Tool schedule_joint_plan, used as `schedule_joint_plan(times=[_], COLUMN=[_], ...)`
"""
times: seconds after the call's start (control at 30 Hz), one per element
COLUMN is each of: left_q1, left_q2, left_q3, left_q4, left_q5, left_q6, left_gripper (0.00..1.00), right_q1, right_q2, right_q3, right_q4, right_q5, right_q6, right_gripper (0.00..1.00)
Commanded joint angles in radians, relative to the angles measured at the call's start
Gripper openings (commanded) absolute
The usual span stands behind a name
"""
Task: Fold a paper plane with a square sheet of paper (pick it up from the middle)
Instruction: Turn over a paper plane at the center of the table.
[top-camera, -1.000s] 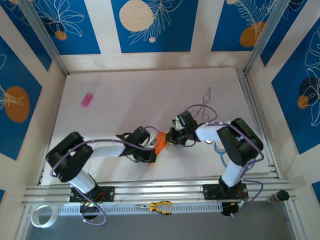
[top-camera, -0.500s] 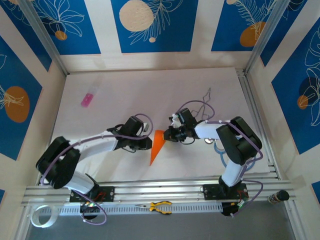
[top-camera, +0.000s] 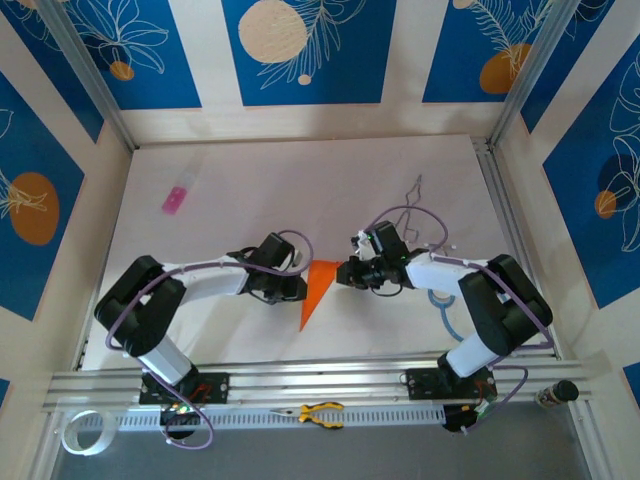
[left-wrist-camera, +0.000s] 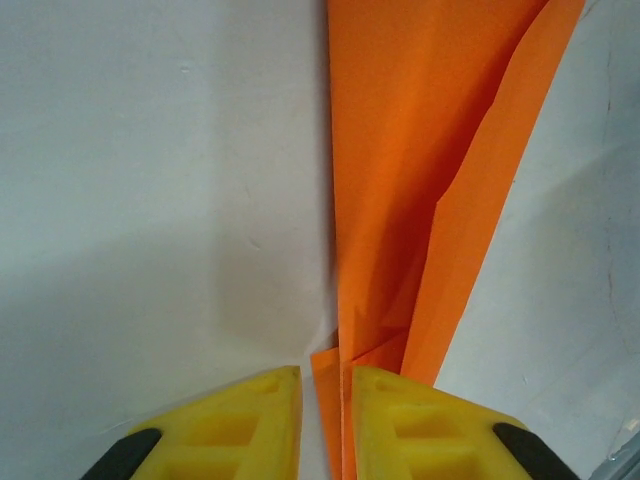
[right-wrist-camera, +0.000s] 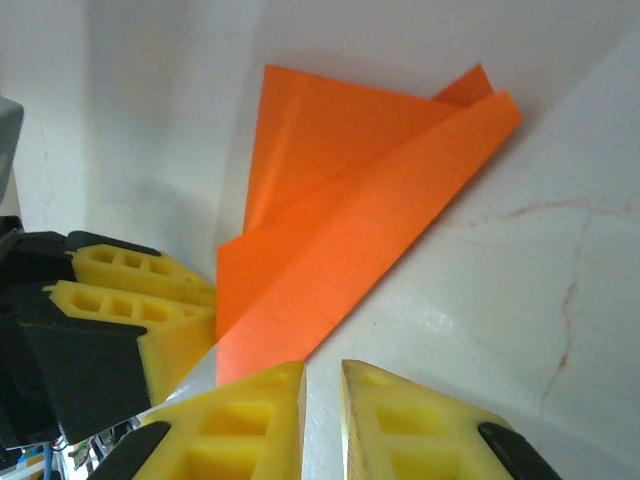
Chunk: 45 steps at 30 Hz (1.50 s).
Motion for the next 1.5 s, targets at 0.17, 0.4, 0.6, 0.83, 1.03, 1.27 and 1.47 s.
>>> schedule_joint_plan(times=[0.17,0.4,0.6,0.83,1.03,1.27,1.47], left_q1=[0.002,0.001,0.002,0.002,0.002,0.001,-0.002], left_q2=[0.045,0.053,0.047,0.047,0.049,0.055,0.030], left_q3=[0.003,-0.011,-0.021,-0.031,-0.041,-0.052,-0.030], left_q4=[0.034,0.093,0.114,0.142,0.158,0.164,0.058], left_q5=[0.068,0.121,0.136,0.158,0.171,0.185,0.125], left_q6=[0.027,0.001,-0.014,-0.030,-0.048,-0.059,-0.045], left_gripper=[0.21,0.22,0.23,0.22,0.23,0.23,0.24], right_q1=[0.022,0.026,0.038,0.044,0.045,0.046,0.046], right_q2=[0.056,0.136,0.170,0.185,0.191,0.197,0.196], right_q3=[-0.008,0.014,0.010,0.012,0.013,0.016,0.019], right_q4=[0.043,0.052,0.083,0.089,0.091,0.090,0.089], right_q5=[-0.023,-0.050,-0.059,-0.060,-0.062,-0.064,-0.063], right_q6=[0.050,0.059,0.075,0.076,0.078,0.078,0.075], right_gripper=[0.18,0.18,0.18,0.18,0.18,0.18,0.18])
